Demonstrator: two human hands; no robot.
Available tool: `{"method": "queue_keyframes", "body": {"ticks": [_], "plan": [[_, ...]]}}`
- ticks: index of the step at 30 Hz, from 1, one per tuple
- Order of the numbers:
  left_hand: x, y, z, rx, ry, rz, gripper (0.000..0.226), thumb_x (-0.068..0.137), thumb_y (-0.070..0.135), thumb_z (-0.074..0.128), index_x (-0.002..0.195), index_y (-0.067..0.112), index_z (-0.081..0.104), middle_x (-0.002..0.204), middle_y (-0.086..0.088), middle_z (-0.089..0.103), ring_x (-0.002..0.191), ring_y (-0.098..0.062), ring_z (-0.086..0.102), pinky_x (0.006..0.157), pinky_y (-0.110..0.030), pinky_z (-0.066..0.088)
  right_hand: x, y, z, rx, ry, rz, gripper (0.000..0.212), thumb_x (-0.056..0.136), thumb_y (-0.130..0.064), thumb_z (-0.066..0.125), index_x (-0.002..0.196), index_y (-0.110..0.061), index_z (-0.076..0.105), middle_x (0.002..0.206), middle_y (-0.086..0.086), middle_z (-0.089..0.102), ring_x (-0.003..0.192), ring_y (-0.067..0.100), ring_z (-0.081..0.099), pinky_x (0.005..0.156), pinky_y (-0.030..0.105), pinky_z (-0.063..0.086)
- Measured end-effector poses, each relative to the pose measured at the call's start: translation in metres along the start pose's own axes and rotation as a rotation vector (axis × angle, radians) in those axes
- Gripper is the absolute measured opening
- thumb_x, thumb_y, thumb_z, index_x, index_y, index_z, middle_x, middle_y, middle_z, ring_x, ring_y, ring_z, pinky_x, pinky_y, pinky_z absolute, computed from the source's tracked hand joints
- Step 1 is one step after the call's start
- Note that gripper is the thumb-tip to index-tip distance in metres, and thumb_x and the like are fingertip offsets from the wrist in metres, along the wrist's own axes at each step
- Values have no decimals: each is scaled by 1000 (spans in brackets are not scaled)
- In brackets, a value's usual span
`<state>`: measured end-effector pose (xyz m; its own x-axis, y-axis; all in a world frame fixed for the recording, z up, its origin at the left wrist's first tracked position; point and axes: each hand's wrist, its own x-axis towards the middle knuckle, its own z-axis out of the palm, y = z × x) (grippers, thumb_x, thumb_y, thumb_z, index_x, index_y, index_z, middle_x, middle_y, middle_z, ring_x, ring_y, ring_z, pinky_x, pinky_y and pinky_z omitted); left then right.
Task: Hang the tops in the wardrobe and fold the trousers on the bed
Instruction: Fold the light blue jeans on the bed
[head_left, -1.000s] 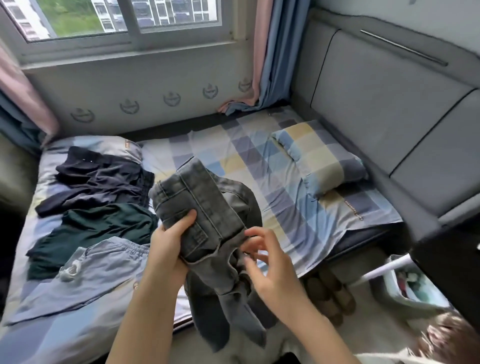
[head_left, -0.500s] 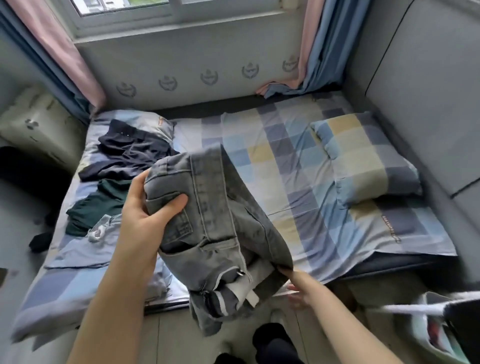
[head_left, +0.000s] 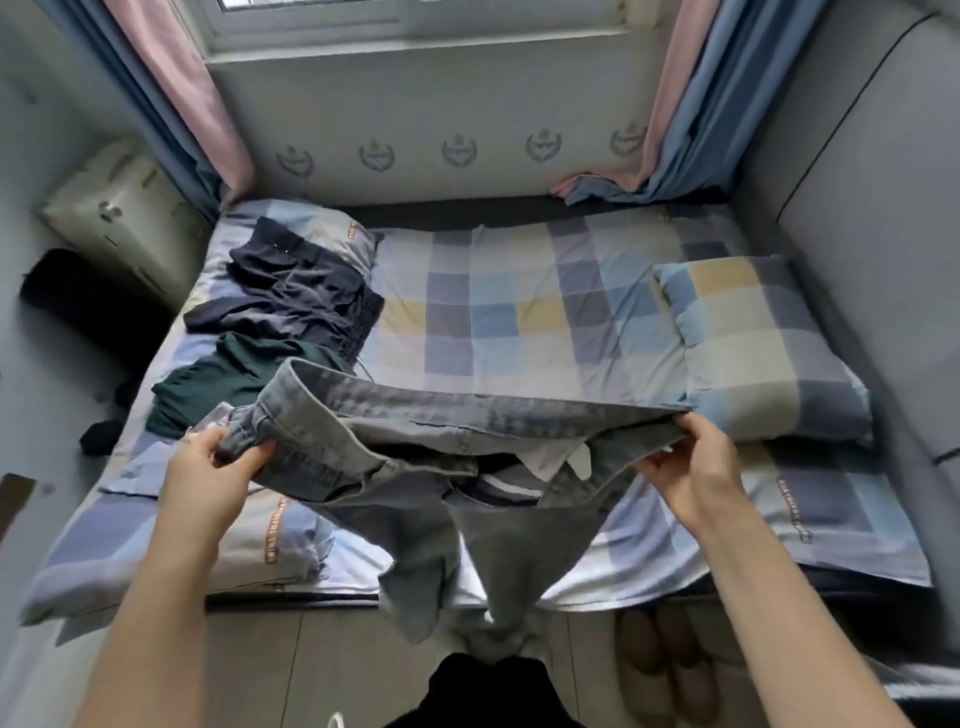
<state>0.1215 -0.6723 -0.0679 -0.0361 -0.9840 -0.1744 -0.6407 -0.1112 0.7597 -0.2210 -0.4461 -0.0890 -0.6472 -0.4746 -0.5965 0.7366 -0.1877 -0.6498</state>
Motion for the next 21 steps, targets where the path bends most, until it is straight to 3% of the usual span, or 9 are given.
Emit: {"method": "queue_keyframes", "body": {"ticks": [1, 3, 7, 11, 15, 18, 21], "plan": [[0, -5, 0, 145, 30, 45, 18, 88, 25, 70, 88, 10, 59, 86, -13, 57, 91, -36, 53, 74, -41, 42, -8, -5, 5, -1, -20, -41, 27, 97, -13, 38, 77, -11, 56, 61, 3, 60, 58, 15, 61, 51, 26, 56], [-3, -5, 0, 192, 33, 171, 23, 90, 32, 68, 81, 14, 56, 97, -13, 56, 99, -32, 49, 85, -36, 40, -22, -17, 17, -4, -48, -132, 27, 97, -13, 39, 76, -13, 56, 62, 1, 59, 59, 13, 59, 51, 26, 54], [-21, 23, 3, -389, -38, 230, 9, 94, 25, 62, 90, 18, 62, 88, -5, 64, 79, -14, 57, 69, -28, 48, -49, -46, 39, 24, -152, -280, 21, 95, -10, 43, 80, -14, 58, 69, 1, 62, 66, 12, 63, 56, 26, 55], [-12, 49, 3, -619, 85, 225, 10, 93, 20, 63, 84, 24, 62, 80, 9, 66, 70, -1, 61, 63, -15, 53, -62, -68, 56, 41, -306, -465, 21, 92, 0, 42, 81, -12, 56, 68, -2, 64, 67, 10, 64, 69, 28, 57], [14, 50, 21, -594, 113, 172, 11, 92, 19, 65, 83, 26, 65, 84, 5, 67, 76, -8, 61, 70, -25, 52, -39, -65, 67, -30, -325, -511, 20, 82, 8, 46, 87, -6, 58, 78, 5, 68, 86, 23, 66, 92, 38, 53], [30, 36, 40, -571, 104, 95, 9, 90, 22, 66, 83, 28, 66, 89, 1, 68, 83, -17, 61, 76, -33, 51, -19, -50, 61, -225, -222, -549, 37, 83, 17, 45, 101, -9, 65, 97, 12, 69, 101, 26, 65, 95, 32, 51], [56, 50, 58, -605, 86, 63, 12, 91, 17, 65, 82, 23, 63, 86, 0, 65, 83, -19, 59, 74, -33, 49, 6, -53, 73, -329, -203, -621, 47, 75, 12, 48, 105, -17, 69, 117, 19, 64, 112, 26, 63, 97, 30, 49]]}}
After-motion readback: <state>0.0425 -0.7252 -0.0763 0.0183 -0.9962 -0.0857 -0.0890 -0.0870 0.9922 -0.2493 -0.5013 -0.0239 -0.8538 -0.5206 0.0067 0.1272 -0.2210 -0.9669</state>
